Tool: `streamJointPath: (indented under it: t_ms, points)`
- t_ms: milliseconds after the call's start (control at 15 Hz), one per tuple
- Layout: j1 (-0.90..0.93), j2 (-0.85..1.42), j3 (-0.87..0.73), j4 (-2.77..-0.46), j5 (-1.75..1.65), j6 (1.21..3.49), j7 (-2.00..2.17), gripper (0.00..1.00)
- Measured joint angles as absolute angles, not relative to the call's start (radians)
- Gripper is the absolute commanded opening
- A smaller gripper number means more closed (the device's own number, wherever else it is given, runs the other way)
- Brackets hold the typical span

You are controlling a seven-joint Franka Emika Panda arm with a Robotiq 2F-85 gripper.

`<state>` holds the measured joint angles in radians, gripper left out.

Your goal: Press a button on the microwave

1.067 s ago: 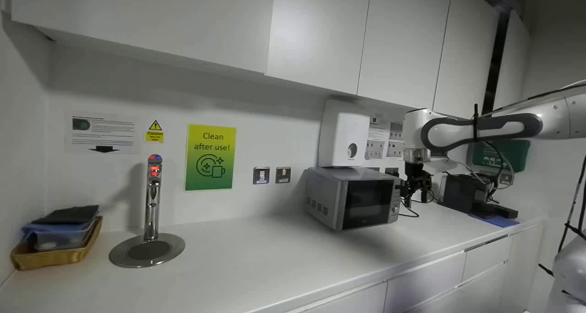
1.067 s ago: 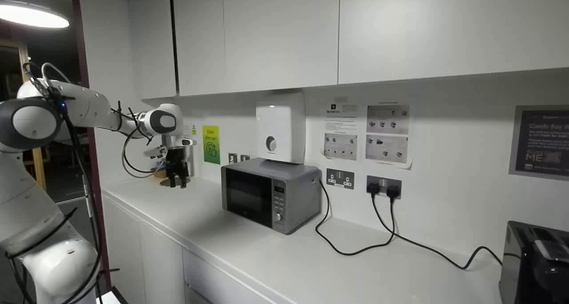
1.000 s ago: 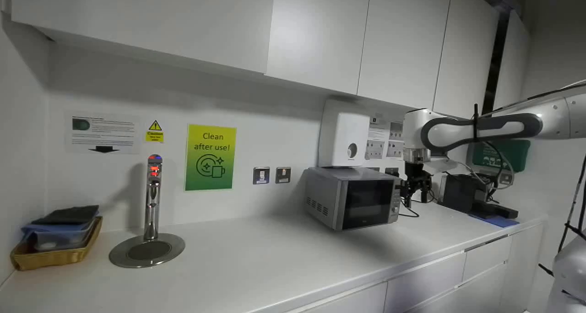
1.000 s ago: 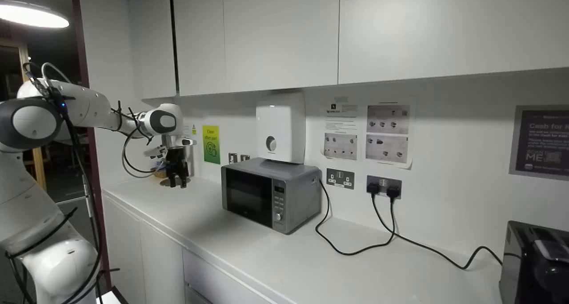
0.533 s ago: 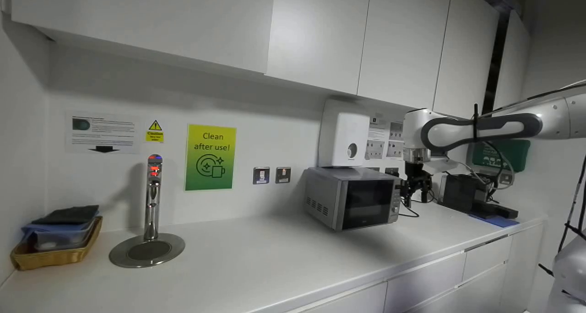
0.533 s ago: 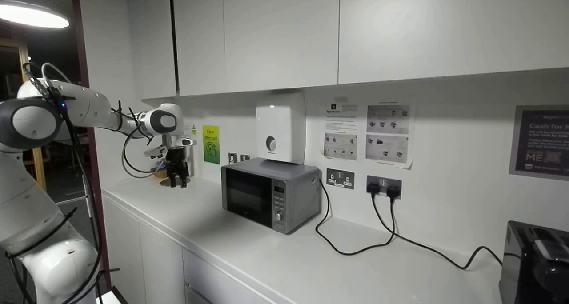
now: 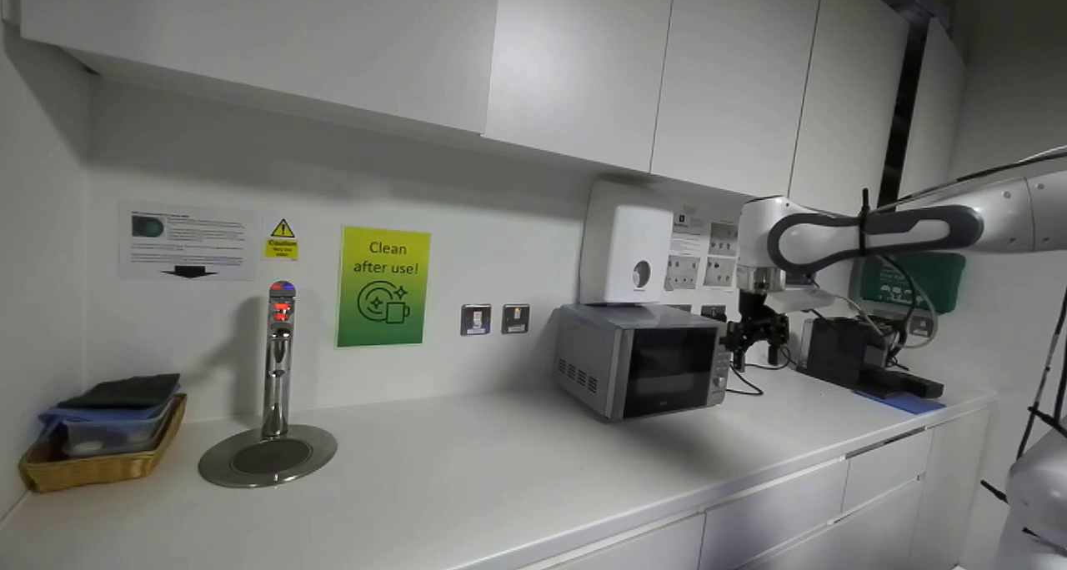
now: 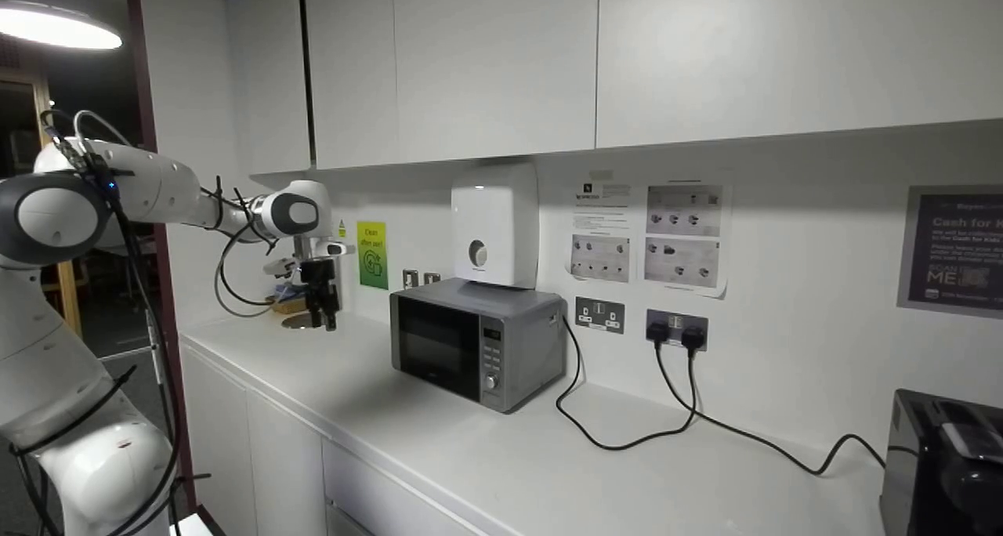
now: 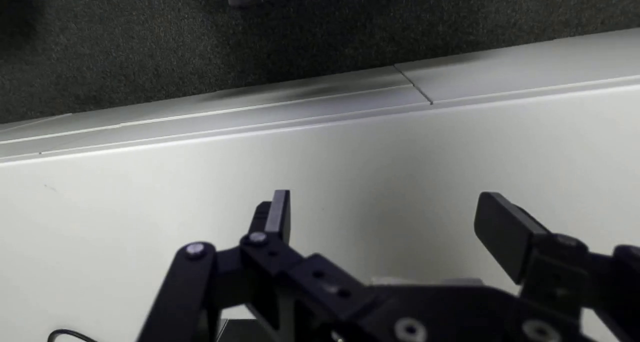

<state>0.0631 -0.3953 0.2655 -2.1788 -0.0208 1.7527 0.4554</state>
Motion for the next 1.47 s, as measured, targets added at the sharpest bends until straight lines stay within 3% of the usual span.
streamJointPath:
  t_ms: [1467]
  points:
    - [-0.06,-0.376,0.148,-2.182,-0.045,1.915,0.712,1.0]
